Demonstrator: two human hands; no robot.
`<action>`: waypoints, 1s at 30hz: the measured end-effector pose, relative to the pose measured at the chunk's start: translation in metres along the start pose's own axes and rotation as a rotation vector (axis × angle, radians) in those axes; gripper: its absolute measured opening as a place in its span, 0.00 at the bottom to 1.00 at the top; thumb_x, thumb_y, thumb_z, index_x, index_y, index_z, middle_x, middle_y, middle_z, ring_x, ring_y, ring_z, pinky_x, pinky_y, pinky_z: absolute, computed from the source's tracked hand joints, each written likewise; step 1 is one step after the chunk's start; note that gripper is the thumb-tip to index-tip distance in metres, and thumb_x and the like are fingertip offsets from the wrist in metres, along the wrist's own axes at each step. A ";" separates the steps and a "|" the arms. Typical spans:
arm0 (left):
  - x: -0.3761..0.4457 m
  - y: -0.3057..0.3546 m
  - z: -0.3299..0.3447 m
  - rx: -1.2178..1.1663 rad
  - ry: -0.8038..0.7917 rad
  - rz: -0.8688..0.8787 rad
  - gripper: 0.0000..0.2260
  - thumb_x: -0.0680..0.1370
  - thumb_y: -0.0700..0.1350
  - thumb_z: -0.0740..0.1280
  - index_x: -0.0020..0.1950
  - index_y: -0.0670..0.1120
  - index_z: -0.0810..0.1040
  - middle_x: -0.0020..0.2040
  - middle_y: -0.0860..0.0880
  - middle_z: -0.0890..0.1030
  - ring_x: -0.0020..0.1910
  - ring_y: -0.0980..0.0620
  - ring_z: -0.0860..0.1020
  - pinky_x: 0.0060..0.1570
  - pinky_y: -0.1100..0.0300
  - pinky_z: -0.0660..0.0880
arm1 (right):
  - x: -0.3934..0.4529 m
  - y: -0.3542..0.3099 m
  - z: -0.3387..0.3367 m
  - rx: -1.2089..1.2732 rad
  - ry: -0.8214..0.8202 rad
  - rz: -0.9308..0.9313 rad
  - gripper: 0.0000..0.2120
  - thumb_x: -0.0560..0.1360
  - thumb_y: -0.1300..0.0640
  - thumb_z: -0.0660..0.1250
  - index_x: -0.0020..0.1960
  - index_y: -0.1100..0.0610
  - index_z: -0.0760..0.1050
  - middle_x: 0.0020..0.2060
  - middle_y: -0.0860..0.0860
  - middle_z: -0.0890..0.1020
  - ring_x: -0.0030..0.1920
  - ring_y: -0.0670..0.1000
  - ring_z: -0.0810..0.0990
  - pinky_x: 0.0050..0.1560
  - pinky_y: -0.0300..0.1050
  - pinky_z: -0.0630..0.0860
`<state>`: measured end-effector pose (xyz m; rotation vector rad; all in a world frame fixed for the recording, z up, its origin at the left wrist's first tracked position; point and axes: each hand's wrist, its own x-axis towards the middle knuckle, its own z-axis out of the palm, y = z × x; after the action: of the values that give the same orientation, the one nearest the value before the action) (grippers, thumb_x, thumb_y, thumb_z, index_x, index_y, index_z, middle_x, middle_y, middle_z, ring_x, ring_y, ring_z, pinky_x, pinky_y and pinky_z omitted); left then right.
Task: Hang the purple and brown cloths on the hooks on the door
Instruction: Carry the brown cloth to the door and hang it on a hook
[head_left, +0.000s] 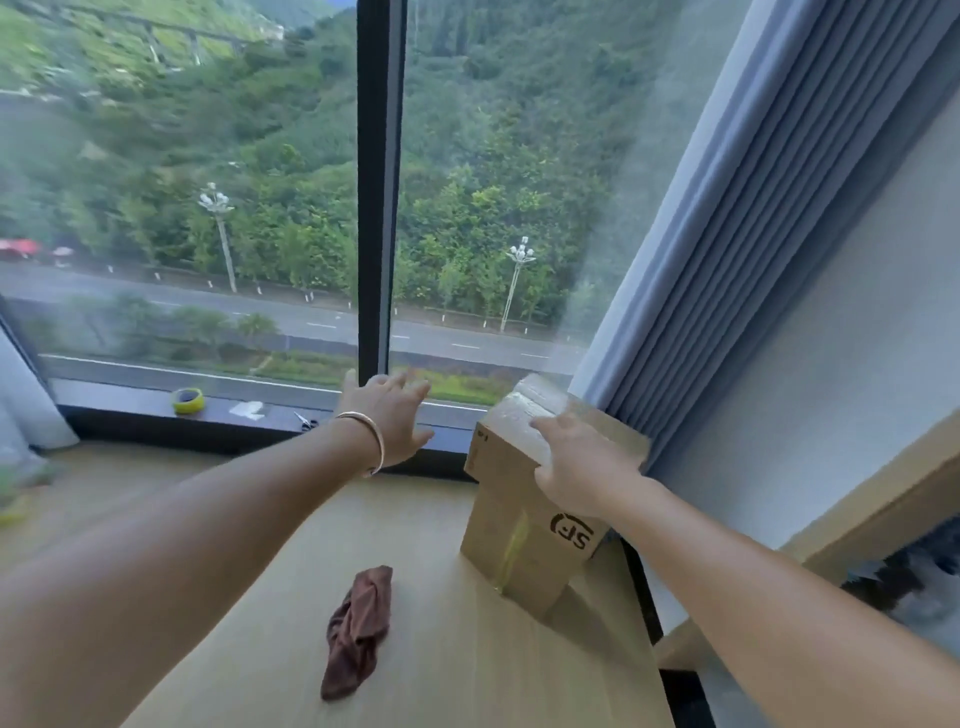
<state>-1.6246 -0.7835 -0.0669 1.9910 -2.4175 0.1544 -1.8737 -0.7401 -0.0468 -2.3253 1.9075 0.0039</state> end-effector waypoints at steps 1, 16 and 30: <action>0.011 -0.007 0.017 -0.023 -0.031 -0.018 0.29 0.77 0.65 0.57 0.75 0.55 0.59 0.72 0.49 0.67 0.70 0.47 0.68 0.69 0.39 0.59 | 0.018 -0.001 0.009 -0.017 -0.031 -0.007 0.30 0.76 0.51 0.60 0.76 0.46 0.55 0.73 0.48 0.63 0.68 0.55 0.69 0.52 0.48 0.72; 0.027 -0.088 0.282 -0.177 -0.517 -0.330 0.27 0.77 0.63 0.55 0.73 0.54 0.60 0.68 0.50 0.70 0.64 0.47 0.72 0.59 0.49 0.65 | 0.187 -0.039 0.224 -0.059 -0.517 -0.199 0.28 0.77 0.52 0.59 0.75 0.51 0.56 0.68 0.52 0.65 0.63 0.55 0.71 0.54 0.48 0.74; -0.054 -0.027 0.643 -0.460 -0.832 -0.689 0.25 0.77 0.59 0.59 0.72 0.51 0.62 0.66 0.49 0.72 0.64 0.45 0.72 0.61 0.49 0.68 | 0.280 -0.015 0.579 -0.232 -0.825 -0.408 0.26 0.76 0.52 0.60 0.72 0.55 0.60 0.68 0.54 0.66 0.65 0.57 0.69 0.58 0.50 0.73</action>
<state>-1.5505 -0.7875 -0.7084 2.7709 -1.5535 -1.3079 -1.7555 -0.9501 -0.6436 -2.2542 1.0612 1.0072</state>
